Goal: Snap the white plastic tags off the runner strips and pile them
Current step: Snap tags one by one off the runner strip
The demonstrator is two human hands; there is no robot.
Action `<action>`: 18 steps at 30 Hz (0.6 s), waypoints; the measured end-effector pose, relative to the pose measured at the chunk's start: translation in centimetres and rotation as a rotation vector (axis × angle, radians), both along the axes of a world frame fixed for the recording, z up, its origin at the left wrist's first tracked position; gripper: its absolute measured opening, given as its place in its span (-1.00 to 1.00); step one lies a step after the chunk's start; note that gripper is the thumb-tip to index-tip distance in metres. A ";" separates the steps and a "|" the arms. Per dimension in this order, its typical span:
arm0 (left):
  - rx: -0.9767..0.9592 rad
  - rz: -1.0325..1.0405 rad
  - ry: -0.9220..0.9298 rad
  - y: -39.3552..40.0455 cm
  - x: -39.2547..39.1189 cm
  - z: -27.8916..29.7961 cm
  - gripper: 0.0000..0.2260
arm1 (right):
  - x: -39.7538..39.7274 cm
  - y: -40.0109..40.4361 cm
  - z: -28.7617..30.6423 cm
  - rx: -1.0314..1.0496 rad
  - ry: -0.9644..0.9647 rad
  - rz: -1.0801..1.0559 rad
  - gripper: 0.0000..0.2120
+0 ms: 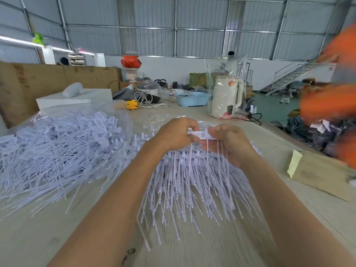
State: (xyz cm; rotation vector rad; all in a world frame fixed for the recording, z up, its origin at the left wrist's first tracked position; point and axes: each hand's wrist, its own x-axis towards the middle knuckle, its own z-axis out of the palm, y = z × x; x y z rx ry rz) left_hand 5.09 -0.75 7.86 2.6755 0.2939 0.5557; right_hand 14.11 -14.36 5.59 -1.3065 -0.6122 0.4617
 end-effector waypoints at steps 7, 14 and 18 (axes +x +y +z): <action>-0.048 -0.027 -0.061 -0.2 0.1 0.0 -0.83 | -0.4 0.7 -0.9 0.047 -0.126 -0.078 -0.93; -0.150 -0.091 -0.026 0.8 -0.8 0.9 -0.86 | -0.6 0.9 -1.1 0.072 -0.295 -0.015 -0.91; -0.221 -0.113 -0.059 1.2 -0.8 0.7 -0.89 | -0.5 1.1 -1.2 0.062 -0.356 -0.043 -0.95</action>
